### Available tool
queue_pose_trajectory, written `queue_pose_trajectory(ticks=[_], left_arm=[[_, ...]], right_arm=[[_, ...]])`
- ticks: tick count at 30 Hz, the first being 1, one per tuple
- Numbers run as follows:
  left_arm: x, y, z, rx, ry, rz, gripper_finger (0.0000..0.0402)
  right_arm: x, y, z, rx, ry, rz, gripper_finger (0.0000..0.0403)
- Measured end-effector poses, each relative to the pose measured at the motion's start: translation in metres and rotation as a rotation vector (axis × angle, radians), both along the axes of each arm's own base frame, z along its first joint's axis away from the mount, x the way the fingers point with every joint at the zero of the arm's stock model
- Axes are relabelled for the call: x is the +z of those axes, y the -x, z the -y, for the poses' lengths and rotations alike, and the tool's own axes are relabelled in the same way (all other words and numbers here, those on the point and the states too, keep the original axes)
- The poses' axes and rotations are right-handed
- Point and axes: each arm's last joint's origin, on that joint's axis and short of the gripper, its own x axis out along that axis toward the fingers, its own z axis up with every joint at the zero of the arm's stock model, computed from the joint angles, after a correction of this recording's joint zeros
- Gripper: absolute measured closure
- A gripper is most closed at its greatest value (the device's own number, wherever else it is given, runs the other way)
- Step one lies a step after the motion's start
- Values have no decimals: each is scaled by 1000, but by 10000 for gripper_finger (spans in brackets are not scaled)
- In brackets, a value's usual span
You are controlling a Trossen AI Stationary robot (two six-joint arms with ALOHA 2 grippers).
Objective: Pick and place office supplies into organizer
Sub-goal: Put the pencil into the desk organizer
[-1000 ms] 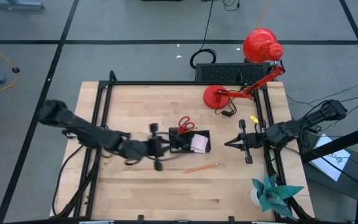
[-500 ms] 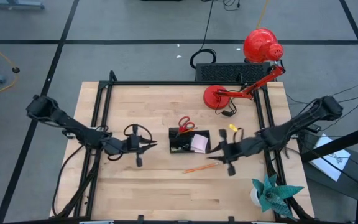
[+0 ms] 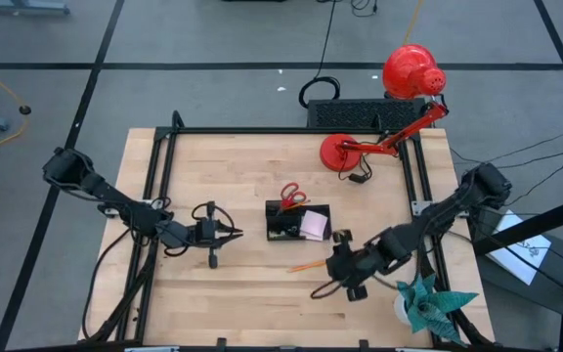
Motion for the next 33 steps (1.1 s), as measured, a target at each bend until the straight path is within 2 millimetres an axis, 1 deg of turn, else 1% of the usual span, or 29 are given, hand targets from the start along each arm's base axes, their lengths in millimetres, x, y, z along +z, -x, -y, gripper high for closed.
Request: queue_pose_trajectory(ticks=[4,8,13,18,26,28,33], left_arm=[[0,0,0,0,0,1,355],[0,0,0,0,2,4,355],[0,0,0,0,2,4,355],[0,0,0,0,2,3,355],[0,0,0,0,-1,-3,355],[-1,0,0,-11,-1,-7,355],[-1,0,1,-24,-12,-12,355]], right_arm=[[-14,-2,-9,5,-12,-58,202],[-30,-7,-12,1,13,-104,200],[-50,-10,-6,-12,83,-214,208],[-55,-13,2,-27,75,-261,221],[-60,-25,16,-4,45,-272,234],[-65,-28,17,7,30,-284,234],[-78,-31,19,14,57,-333,236]])
